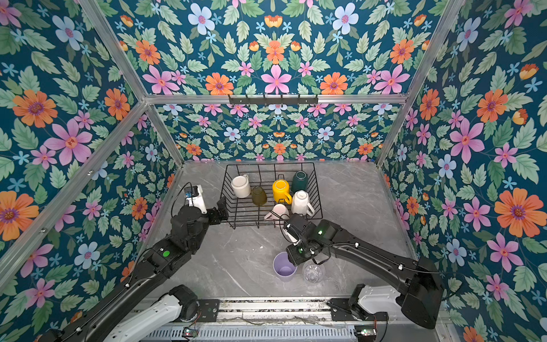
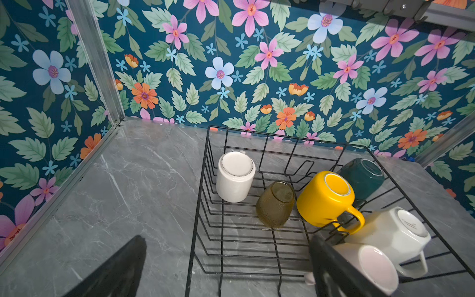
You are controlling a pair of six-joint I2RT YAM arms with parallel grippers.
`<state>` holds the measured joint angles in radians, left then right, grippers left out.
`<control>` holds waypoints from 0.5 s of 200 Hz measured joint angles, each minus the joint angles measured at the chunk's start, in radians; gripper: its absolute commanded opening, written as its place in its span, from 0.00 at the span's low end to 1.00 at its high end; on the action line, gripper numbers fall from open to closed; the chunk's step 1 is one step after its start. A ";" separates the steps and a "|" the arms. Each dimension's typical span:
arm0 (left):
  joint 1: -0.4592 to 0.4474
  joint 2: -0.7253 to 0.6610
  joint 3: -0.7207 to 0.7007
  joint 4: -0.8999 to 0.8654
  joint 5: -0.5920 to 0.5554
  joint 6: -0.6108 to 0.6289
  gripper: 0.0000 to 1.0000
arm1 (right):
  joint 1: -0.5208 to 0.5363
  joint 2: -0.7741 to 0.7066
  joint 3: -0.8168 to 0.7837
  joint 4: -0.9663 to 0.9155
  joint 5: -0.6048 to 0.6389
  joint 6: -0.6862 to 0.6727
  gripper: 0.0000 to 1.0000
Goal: Load cups into a dish rack
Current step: Pick up the cup from the bottom-center of the table.
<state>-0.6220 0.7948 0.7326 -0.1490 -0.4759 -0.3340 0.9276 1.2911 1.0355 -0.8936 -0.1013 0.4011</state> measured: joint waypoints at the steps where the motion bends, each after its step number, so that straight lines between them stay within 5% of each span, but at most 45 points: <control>1: 0.001 0.000 0.000 0.000 0.000 0.000 1.00 | 0.001 0.002 0.000 0.000 0.000 0.000 0.45; 100: 0.059 -0.053 -0.042 0.016 -0.023 0.002 0.99 | 0.005 0.077 0.016 0.027 0.041 0.014 0.20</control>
<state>-0.5632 0.7418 0.6910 -0.1326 -0.4992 -0.3325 0.9329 1.3682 1.0519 -0.8669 -0.0605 0.4149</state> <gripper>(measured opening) 0.995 0.226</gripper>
